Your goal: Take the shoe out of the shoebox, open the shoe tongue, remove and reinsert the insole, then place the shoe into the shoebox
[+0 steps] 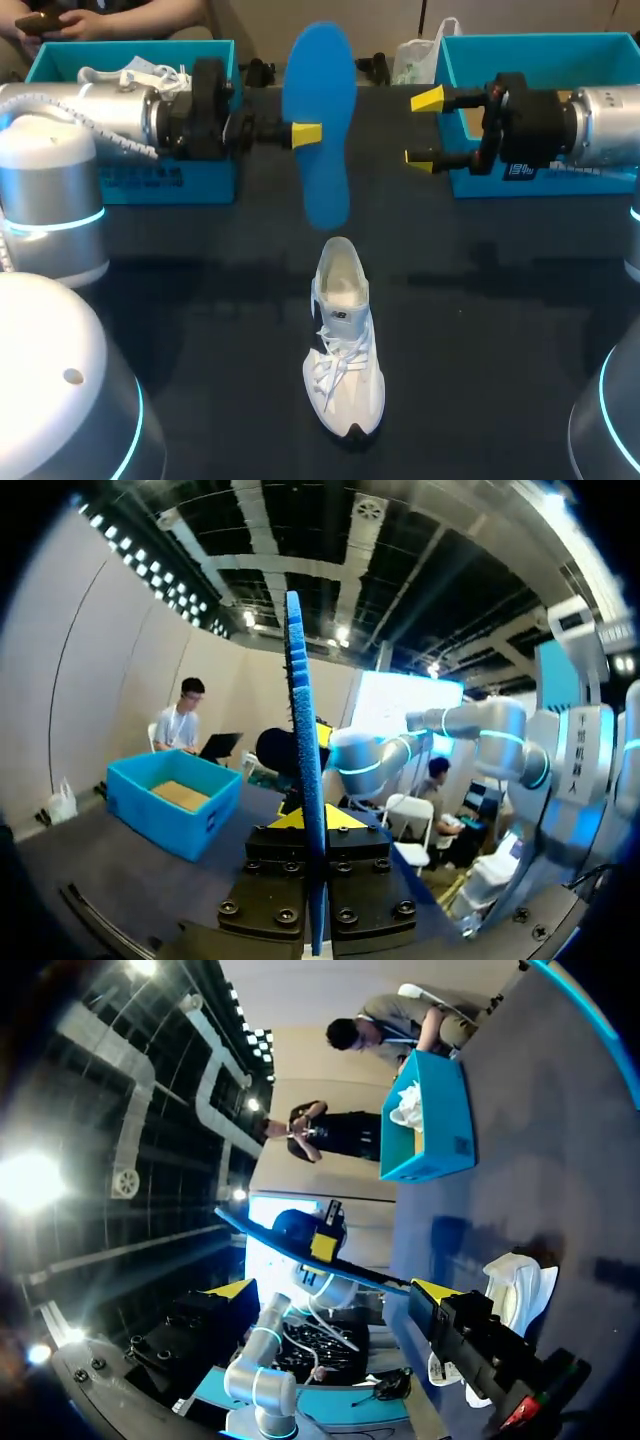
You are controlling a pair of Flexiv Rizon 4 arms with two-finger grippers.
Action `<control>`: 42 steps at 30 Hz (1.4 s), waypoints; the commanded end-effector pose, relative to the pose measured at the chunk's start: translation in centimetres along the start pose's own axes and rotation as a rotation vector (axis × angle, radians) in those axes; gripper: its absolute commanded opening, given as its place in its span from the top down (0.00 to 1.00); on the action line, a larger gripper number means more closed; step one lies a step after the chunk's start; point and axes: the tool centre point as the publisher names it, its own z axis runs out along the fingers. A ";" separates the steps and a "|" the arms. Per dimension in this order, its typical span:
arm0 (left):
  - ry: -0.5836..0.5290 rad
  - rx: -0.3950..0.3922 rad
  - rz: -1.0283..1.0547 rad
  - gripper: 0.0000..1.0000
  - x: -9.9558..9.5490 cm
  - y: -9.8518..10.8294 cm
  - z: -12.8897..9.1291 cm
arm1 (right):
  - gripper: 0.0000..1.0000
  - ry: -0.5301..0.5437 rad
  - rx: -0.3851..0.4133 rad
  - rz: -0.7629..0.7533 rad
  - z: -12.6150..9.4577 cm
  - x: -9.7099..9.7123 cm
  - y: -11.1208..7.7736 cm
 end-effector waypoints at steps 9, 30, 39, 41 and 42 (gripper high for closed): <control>0.093 -0.013 -0.634 1.00 -0.7 -0.7 -0.2 | 0.00 -0.003 0.000 0.001 0.0 0.0 0.0; -0.052 -0.033 -1.114 1.00 -2.3 3.2 1.0 | 0.00 -0.082 0.018 -0.012 -0.4 0.1 0.0; -0.092 -0.029 -1.156 1.00 -2.4 4.4 1.4 | 0.00 -0.331 0.054 -0.032 -0.8 0.3 0.0; -0.103 -0.025 -1.167 1.00 -2.6 4.6 1.5 | 0.00 -0.405 0.073 -0.019 -0.5 0.9 0.1; -0.108 -0.024 -1.173 1.00 -2.7 4.7 1.6 | 0.00 -0.449 0.086 -0.008 -0.2 1.2 0.3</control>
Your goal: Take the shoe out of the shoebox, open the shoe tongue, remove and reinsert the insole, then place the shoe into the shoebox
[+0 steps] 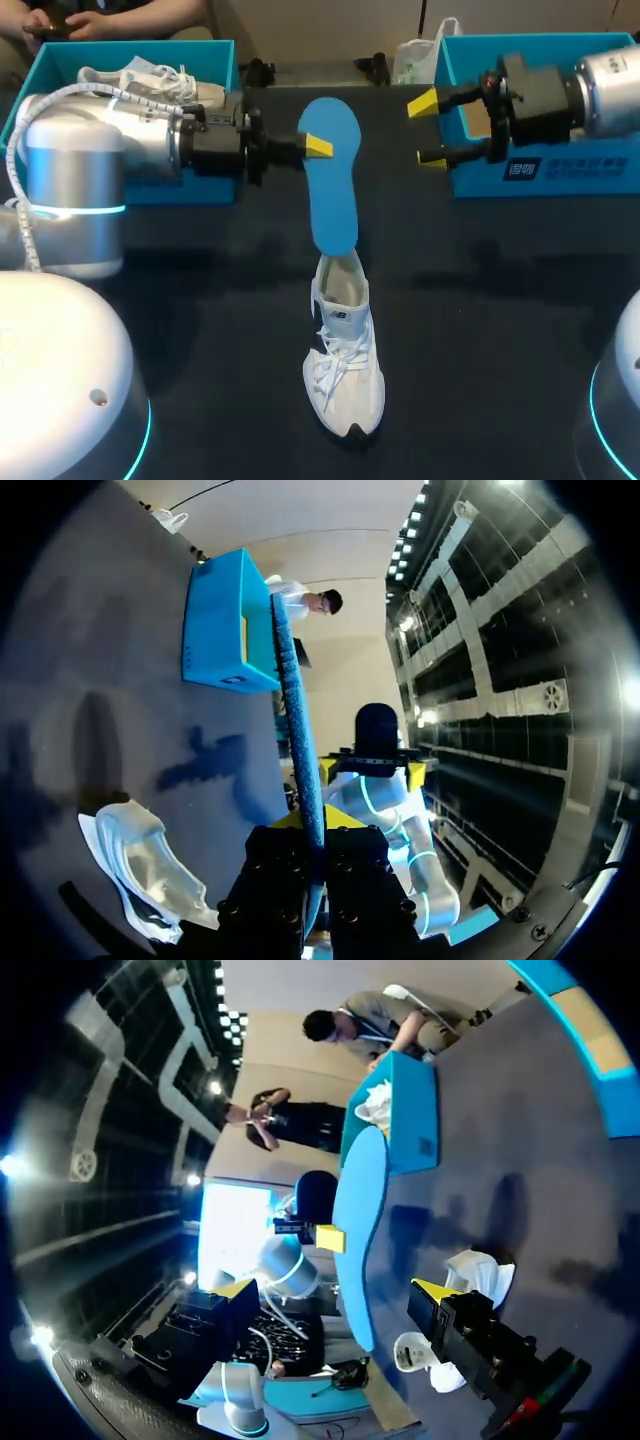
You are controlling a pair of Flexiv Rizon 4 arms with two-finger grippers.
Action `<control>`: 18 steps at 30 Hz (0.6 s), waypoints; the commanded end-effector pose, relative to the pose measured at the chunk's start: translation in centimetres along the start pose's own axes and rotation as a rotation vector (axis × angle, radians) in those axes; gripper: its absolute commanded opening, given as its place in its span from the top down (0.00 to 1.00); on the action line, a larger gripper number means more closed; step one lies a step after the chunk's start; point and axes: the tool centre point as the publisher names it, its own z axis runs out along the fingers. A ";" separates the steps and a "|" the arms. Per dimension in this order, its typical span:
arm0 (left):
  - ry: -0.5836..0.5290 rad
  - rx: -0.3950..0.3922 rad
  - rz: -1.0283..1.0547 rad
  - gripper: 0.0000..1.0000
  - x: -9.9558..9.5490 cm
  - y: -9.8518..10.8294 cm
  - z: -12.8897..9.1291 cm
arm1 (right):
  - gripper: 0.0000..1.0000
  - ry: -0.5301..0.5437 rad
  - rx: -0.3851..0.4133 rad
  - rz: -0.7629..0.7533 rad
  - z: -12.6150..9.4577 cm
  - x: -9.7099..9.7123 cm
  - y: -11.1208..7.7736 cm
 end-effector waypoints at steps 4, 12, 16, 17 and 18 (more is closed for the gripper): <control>-0.018 0.035 -0.036 1.00 -0.5 0.1 0.8 | 0.00 -0.326 0.067 0.049 0.4 2.9 0.8; -0.004 0.032 -0.122 1.00 -1.0 -0.5 1.0 | 0.00 -0.536 0.087 0.067 0.2 5.0 0.4; -0.004 0.032 -0.122 1.00 -1.0 -0.5 1.0 | 0.00 -0.625 0.095 0.069 0.2 5.8 0.1; -0.004 0.032 -0.122 1.00 -1.0 -0.5 1.0 | 0.00 -0.633 0.097 0.066 0.2 5.9 0.0; -0.004 0.032 -0.122 1.00 -1.0 -0.5 1.0 | 0.00 -0.672 0.104 0.071 0.3 6.2 -0.1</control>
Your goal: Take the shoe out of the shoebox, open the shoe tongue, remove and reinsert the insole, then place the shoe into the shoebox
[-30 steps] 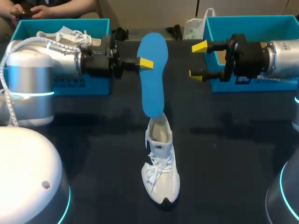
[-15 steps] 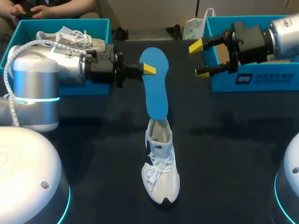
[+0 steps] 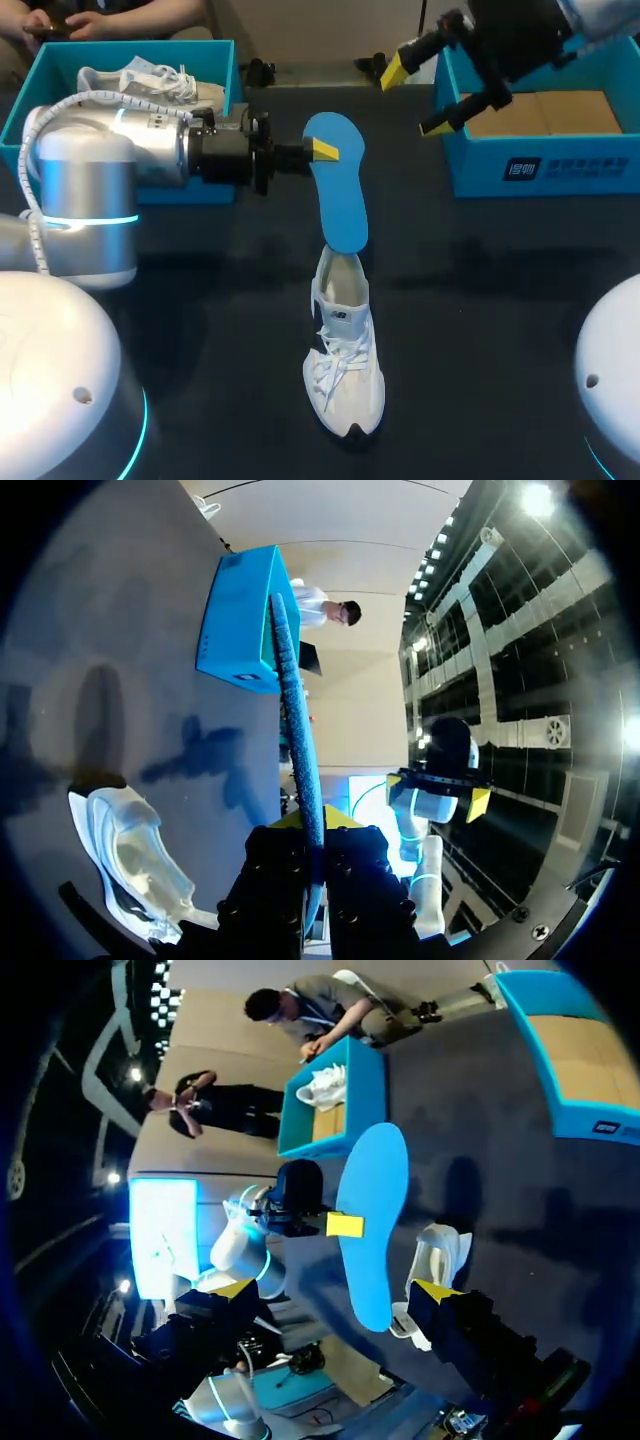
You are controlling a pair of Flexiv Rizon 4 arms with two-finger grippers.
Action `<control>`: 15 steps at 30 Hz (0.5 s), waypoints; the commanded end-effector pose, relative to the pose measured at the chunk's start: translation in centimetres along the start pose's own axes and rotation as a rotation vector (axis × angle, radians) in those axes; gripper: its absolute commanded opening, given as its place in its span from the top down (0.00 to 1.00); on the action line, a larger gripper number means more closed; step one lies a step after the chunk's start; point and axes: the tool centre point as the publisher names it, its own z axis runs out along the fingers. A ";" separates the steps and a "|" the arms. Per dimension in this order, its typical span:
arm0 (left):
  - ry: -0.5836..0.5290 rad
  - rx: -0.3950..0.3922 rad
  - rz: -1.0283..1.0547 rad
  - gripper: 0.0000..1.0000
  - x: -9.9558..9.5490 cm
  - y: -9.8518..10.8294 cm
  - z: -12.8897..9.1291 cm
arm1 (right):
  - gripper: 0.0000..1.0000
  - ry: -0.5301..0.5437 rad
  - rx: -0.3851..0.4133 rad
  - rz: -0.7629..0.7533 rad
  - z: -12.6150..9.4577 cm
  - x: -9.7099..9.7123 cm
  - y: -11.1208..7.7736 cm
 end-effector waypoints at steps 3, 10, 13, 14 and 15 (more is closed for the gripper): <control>0.000 -0.003 0.000 1.00 -0.1 -0.1 0.1 | 0.00 -0.355 0.017 0.023 -0.3 1.5 -0.8; 0.000 -0.003 0.000 1.00 -0.1 -0.1 0.1 | 0.00 -0.532 0.039 0.062 1.4 3.6 -1.3; 0.000 -0.003 0.000 1.00 -0.1 -0.1 0.1 | 0.00 -0.600 0.045 0.059 2.0 4.1 -1.4; 0.000 -0.003 0.000 1.00 -0.1 -0.1 0.1 | 0.00 -0.621 0.047 0.057 2.3 4.3 -1.5; 0.000 -0.003 0.000 1.00 -0.1 -0.1 0.1 | 0.00 -0.642 0.048 0.058 2.5 4.5 -1.5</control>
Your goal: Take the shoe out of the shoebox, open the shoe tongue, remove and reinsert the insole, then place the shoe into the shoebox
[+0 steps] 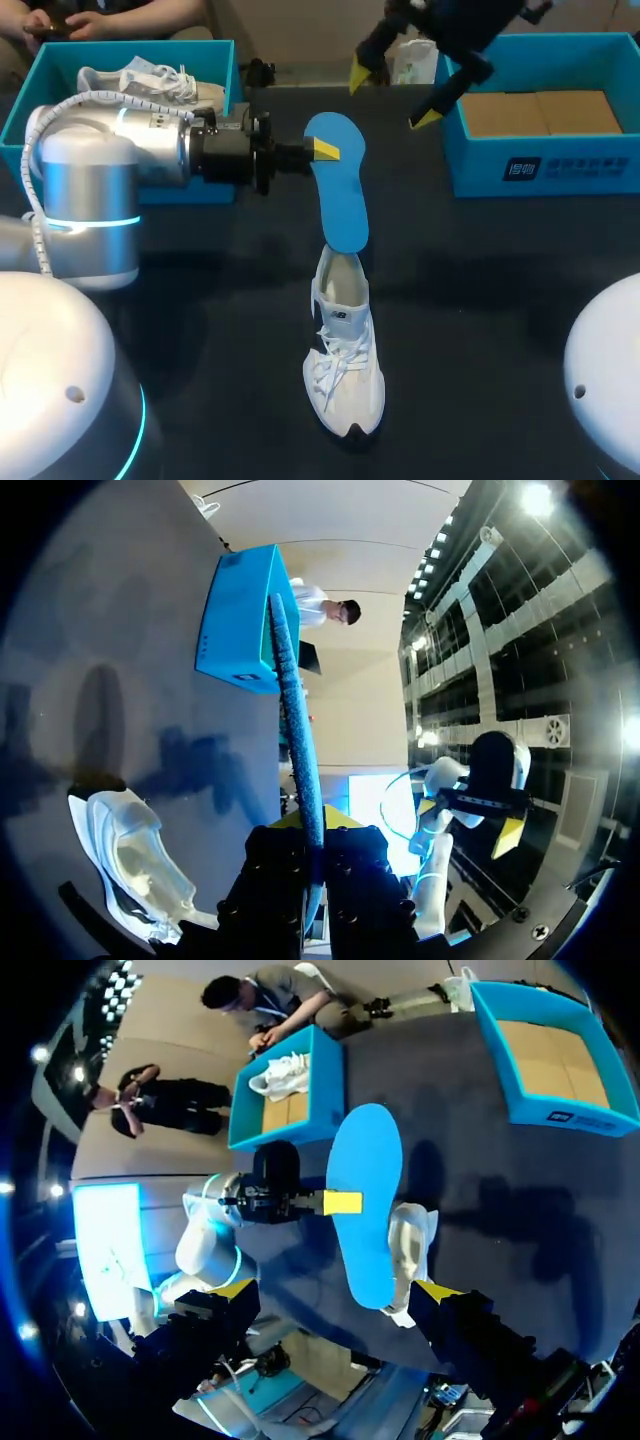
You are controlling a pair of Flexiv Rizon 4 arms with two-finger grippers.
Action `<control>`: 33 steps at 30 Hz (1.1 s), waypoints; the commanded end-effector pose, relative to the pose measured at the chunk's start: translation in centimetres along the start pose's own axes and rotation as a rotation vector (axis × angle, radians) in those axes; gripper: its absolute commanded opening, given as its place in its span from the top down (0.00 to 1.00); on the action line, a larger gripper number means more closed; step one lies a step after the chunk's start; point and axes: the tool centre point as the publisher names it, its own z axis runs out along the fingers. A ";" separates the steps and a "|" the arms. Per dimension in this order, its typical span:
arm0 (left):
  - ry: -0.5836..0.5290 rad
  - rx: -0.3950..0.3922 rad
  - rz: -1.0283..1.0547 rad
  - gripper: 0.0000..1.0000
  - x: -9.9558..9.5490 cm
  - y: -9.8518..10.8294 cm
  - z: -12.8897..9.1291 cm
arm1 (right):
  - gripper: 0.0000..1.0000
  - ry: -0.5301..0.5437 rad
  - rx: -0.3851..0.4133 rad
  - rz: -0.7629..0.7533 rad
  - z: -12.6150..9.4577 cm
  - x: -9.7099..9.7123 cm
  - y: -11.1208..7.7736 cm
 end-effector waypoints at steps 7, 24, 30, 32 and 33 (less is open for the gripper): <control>-0.002 0.001 0.000 1.00 0.0 0.1 0.0 | 0.00 -0.437 -0.017 -0.003 2.0 1.6 0.0; -0.002 0.001 0.000 1.00 0.0 0.1 0.0 | 0.00 -0.527 -0.048 -0.015 4.5 2.4 -0.5; -0.002 0.001 0.000 1.00 0.0 0.1 0.0 | 0.00 -0.450 -0.073 0.025 3.0 2.3 -0.8; -0.002 0.001 0.000 1.00 0.0 0.1 0.0 | 0.00 -0.391 -0.072 0.030 2.3 2.0 -0.6; -0.002 0.001 0.000 1.00 0.0 0.1 0.0 | 0.00 -0.359 -0.070 0.050 2.1 1.9 -0.5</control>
